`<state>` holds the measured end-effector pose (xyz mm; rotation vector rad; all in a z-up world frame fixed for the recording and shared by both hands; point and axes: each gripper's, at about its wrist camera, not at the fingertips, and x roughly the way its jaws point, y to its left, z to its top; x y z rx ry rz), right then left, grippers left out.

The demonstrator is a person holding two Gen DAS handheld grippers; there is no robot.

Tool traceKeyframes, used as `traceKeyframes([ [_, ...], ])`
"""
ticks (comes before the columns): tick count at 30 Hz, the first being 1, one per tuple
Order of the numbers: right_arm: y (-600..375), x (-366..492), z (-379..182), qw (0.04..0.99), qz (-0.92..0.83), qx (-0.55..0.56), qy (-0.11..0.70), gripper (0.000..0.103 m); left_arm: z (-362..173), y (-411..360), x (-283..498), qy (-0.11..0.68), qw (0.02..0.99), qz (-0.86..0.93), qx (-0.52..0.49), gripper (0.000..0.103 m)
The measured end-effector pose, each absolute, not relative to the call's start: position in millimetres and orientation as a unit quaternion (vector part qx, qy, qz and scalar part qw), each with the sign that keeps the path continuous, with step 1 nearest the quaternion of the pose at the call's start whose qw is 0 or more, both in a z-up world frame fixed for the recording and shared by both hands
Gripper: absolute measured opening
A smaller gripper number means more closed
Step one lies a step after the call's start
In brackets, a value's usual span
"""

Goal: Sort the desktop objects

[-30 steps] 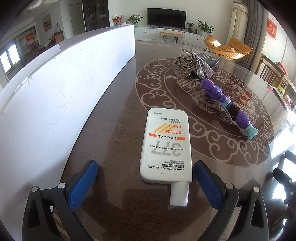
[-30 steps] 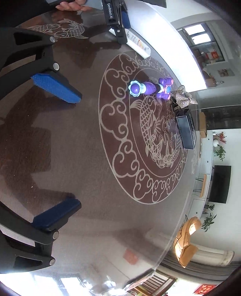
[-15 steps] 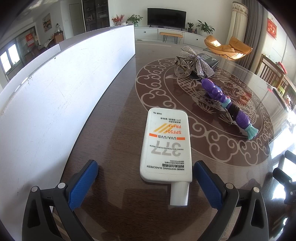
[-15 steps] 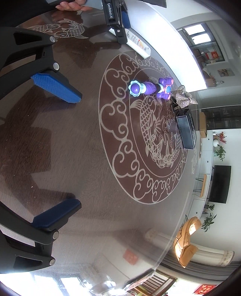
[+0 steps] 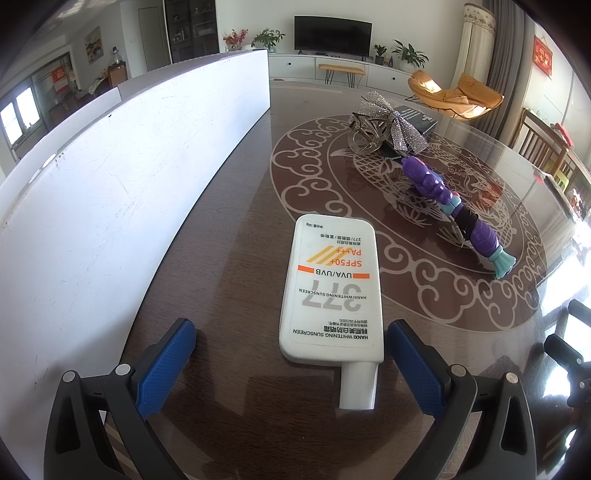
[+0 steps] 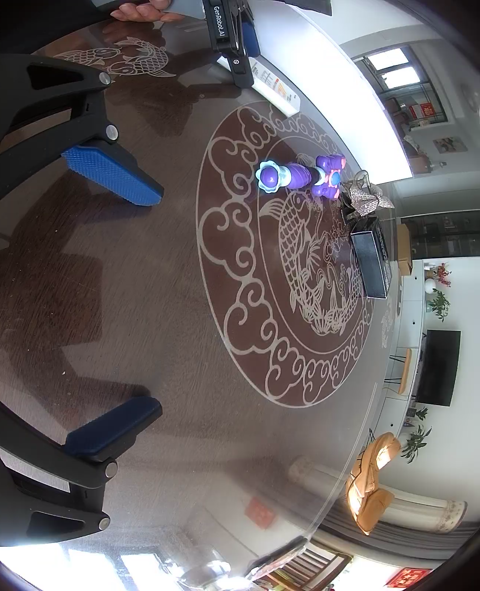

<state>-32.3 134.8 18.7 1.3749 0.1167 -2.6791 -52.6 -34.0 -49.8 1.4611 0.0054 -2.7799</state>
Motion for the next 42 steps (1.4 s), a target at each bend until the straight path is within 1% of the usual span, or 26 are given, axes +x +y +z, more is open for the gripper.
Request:
traceKeyframes([
  [14, 134.9, -32.7, 18.5, 0.064, -0.887, 0.455, 0.039, 0.103, -49.4, -34.2, -51.7, 0.002, 0.0, -0.885, 0.465, 0.103],
  [17, 134.8, -32.7, 18.6, 0.064, -0.887, 0.455, 0.039, 0.103, -47.4, -33.9, -50.2, 0.015, -0.029, -0.888, 0.458, 0.103],
  [18, 134.8, -32.7, 18.5, 0.064, -0.887, 0.455, 0.039, 0.103, -46.0, -33.4, -49.5, 0.018, -0.038, -0.89, 0.454, 0.098],
  [19, 134.8, -32.8, 18.5, 0.064, -0.887, 0.455, 0.039, 0.103, -44.0, -32.7, -48.4, 0.016, -0.041, -0.893, 0.447, 0.083],
  [20, 134.8, -32.8, 18.5, 0.064, -0.887, 0.455, 0.039, 0.103, -42.5, -31.8, -47.1, 0.015, -0.045, -0.896, 0.442, 0.076],
  [22, 134.5, -37.8, 20.2, 0.072, -0.878, 0.471, 0.044, 0.103, -39.7, -29.3, -45.0, 0.019, -0.063, -0.897, 0.437, 0.051],
  [24, 134.5, -51.9, 24.1, 0.084, -0.865, 0.493, 0.047, 0.102, -38.1, -30.8, -44.7, 0.039, -0.082, -0.896, 0.435, 0.051],
  [26, 134.4, -61.9, 36.0, 0.107, -0.865, 0.487, 0.054, 0.1, -36.8, -32.0, -43.7, 0.055, -0.096, -0.894, 0.435, 0.051],
  [28, 127.0, -78.9, 45.5, 0.127, -0.861, 0.487, 0.07, 0.097, -35.1, -34.7, -43.3, 0.072, -0.106, -0.893, 0.431, 0.051],
  [31, 101.0, -106.7, 51.4, 0.171, -0.846, 0.499, 0.083, 0.089, -30.0, -40.4, -41.2, 0.094, -0.113, -0.896, 0.419, 0.051],
  [33, 73.0, -123.9, 51.6, 0.192, -0.838, 0.503, 0.093, 0.076, -27.0, -45.4, -38.7, 0.106, -0.113, -0.898, 0.413, 0.051],
  [35, 47.4, -140.8, 48.4, 0.206, -0.831, 0.508, 0.096, 0.071, -25.8, -50.4, -36.9, 0.115, -0.109, -0.898, 0.411, 0.051],
  [40, 4.4, -168.1, 33.1, 0.204, -0.815, 0.526, 0.135, 0.064, -24.7, -60.2, -34.8, 0.14, -0.102, -0.897, 0.407, 0.051],
  [41, 0.7, -170.0, 29.9, 0.205, -0.809, 0.532, 0.142, 0.051, -24.8, -61.0, -34.7, 0.142, -0.102, -0.897, 0.406, 0.051],
  [42, -1.1, -169.9, 32.0, 0.21, -0.811, 0.526, 0.144, 0.041, -24.9, -60.6, -35.5, 0.143, -0.102, -0.897, 0.405, 0.051],
])
